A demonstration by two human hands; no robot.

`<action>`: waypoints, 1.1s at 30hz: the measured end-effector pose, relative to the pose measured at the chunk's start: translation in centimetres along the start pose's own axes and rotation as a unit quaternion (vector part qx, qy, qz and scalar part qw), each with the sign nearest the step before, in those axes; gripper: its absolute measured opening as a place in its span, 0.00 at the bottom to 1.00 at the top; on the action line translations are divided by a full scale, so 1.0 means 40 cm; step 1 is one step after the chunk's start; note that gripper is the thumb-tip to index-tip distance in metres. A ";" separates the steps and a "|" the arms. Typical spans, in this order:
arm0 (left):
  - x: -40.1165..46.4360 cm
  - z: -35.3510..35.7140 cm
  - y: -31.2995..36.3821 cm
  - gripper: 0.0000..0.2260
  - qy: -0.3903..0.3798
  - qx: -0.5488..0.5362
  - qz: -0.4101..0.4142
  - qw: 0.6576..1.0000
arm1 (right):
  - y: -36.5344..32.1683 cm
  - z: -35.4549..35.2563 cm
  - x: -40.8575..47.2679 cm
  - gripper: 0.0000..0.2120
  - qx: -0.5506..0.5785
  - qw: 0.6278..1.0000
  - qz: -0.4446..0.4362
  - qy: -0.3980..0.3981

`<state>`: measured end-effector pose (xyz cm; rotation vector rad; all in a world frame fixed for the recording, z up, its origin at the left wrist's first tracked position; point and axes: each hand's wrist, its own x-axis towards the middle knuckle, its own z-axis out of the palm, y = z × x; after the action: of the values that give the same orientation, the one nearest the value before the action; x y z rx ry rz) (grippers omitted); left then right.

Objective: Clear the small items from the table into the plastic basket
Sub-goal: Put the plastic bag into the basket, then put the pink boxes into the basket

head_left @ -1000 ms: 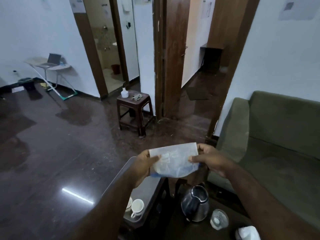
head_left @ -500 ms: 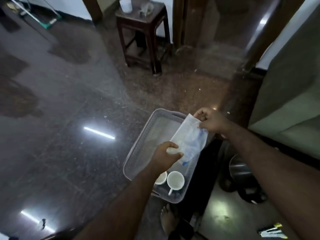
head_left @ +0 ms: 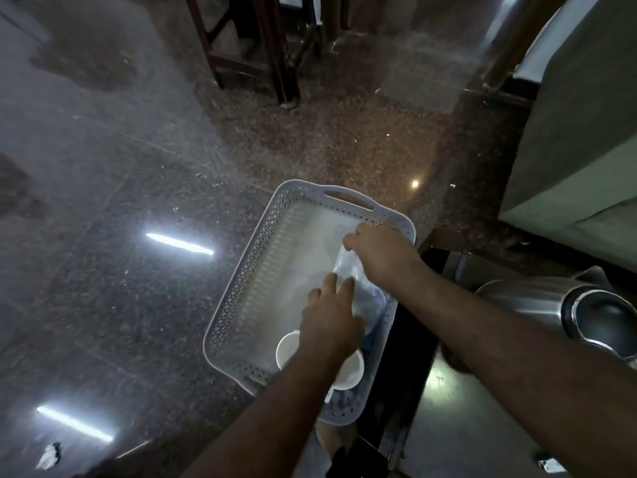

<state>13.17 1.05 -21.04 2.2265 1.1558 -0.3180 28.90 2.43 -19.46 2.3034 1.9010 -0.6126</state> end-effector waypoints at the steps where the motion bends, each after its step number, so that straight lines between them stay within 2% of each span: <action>1: 0.003 0.003 0.003 0.31 -0.002 0.023 0.001 1.000 | -0.008 0.004 -0.010 0.15 -0.022 1.000 -0.004 -0.008; 5: 0.007 0.006 0.027 0.33 -0.012 0.136 0.003 0.991 | -0.021 0.011 -0.033 0.14 -0.113 0.992 0.007 -0.057; 7: 0.006 -0.007 0.047 0.32 -0.031 0.145 -0.016 0.989 | -0.021 -0.003 -0.052 0.16 -0.117 0.989 0.015 -0.087; 9: 0.006 -0.041 0.072 0.28 -0.040 0.141 -0.026 0.989 | -0.023 -0.031 -0.079 0.22 -0.103 0.991 0.022 -0.084; 16: -0.103 -0.245 0.242 0.23 0.031 0.127 0.078 0.988 | 0.024 -0.219 -0.324 0.29 -0.004 0.991 0.058 0.118; 20: -0.243 -0.318 0.403 0.29 0.132 0.126 0.135 0.974 | 0.080 -0.338 -0.529 0.35 -0.022 0.975 0.102 0.195; 25: -0.396 -0.336 0.624 0.37 0.252 0.182 0.188 0.932 | 0.176 -0.461 -0.802 0.38 -0.016 0.931 0.182 0.315; 33: -0.528 -0.269 0.893 0.38 0.320 0.222 0.270 0.881 | 0.346 -0.501 -1.123 0.38 -0.003 0.907 0.260 0.331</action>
<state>28.73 -21.95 11.61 3.0769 0.7273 0.4732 40.63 -35.59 12.59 3.0876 1.3007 0.2766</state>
